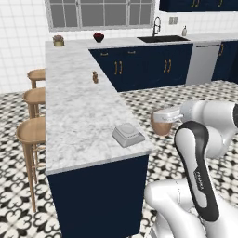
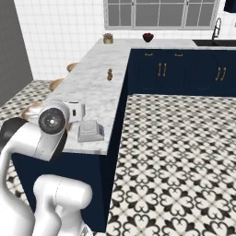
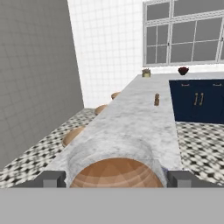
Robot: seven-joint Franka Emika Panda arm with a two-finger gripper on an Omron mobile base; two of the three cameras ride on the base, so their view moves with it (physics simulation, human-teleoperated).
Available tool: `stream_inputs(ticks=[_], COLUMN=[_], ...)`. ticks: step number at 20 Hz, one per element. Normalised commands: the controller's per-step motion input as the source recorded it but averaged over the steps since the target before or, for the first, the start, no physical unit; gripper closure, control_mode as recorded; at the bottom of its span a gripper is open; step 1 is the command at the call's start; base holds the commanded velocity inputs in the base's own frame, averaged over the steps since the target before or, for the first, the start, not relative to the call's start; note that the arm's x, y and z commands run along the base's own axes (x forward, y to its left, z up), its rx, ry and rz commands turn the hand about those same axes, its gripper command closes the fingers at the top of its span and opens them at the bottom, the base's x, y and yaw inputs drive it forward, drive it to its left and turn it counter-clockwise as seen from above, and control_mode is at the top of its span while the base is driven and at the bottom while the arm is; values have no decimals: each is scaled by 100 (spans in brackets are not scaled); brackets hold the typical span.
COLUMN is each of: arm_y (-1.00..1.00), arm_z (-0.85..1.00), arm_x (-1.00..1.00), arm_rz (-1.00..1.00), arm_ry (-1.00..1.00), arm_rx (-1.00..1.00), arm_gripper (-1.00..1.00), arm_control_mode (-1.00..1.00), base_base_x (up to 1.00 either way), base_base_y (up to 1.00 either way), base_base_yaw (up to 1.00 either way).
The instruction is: Pick the honey bottle and place it on the digital scale for weighing, and close the cabinet.
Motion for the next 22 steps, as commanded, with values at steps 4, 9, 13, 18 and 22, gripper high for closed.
stream_inputs(ticks=[4,9,13,18,22], arm_y=[-7,-11,-4,-19,-1], arm_z=[-21,-20,-26,-36,-36], arm_x=[27,67,61,47,68], arm_rz=[28,45,47,36,20], arm_ry=[-5,2,0,-4,-4], arm_rx=[0,0,0,7,1], arm_gripper=[100,100,100,100,100], arm_control_mode=[-100,-100,-100,-100,-100], base_base_x=[0,0,0,0,0], base_base_y=[0,0,0,0,0], base_base_yaw=[0,0,0,0,0])
